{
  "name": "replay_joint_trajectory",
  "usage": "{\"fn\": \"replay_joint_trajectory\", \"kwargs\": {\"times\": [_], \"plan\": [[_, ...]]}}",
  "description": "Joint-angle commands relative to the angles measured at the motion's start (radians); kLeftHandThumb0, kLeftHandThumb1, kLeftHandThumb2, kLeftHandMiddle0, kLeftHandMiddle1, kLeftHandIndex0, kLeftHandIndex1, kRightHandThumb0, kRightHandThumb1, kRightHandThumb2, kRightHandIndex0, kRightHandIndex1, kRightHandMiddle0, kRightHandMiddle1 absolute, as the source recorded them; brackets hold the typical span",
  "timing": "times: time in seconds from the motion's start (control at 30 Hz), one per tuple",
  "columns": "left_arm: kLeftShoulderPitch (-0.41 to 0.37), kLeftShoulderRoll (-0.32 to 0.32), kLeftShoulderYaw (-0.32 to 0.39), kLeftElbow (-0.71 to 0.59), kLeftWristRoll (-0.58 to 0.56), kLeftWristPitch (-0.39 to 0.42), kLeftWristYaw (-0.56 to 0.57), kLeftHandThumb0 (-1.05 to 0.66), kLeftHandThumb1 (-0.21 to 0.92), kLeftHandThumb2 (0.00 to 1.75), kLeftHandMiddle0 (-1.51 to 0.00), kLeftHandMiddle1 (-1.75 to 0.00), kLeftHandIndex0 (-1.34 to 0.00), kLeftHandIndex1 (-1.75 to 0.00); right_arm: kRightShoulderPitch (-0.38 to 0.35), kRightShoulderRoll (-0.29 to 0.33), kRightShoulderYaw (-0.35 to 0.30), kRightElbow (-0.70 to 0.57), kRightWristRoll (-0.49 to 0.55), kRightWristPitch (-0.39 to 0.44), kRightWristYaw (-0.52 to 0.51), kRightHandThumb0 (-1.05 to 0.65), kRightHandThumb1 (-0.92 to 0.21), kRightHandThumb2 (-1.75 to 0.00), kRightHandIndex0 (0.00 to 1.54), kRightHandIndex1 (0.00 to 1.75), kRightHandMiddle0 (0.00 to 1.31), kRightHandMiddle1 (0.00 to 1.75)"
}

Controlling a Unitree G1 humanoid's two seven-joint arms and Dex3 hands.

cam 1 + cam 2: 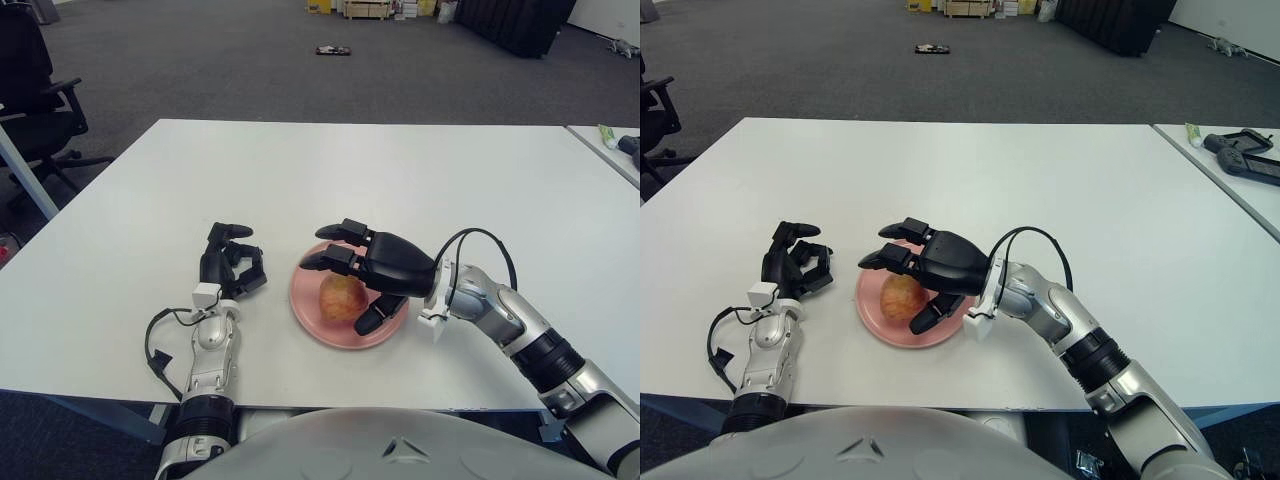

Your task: Put the apple into the plate.

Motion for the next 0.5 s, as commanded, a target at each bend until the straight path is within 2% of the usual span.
{"fn": "replay_joint_trajectory", "kwargs": {"times": [0.0,0.2,0.47], "plan": [[0.005,-0.002,-0.007,-0.003,0.005,-0.007,0.005,-0.01,0.32,1.32,-0.60,-1.72,-0.39,-1.75,-0.023,-0.003,-0.021,0.029,0.041,-0.025,0.024,-1.04,-0.92,-0.73,0.00,0.00,0.00,0.01],[0.007,-0.007,-0.011,-0.011,0.008,-0.004,0.010,-0.01,0.21,1.46,-0.68,-1.74,-0.47,-1.74,-0.042,0.000,-0.043,0.047,0.104,-0.063,0.055,-1.05,-0.92,-0.74,0.00,0.00,0.00,0.00],[0.008,0.001,-0.014,-0.006,0.016,-0.017,0.005,-0.01,0.14,1.53,-0.74,-1.75,-0.52,-1.74,-0.052,0.021,-0.079,0.071,0.141,-0.121,0.052,-1.05,-0.92,-0.71,0.00,0.00,0.00,0.00]]}}
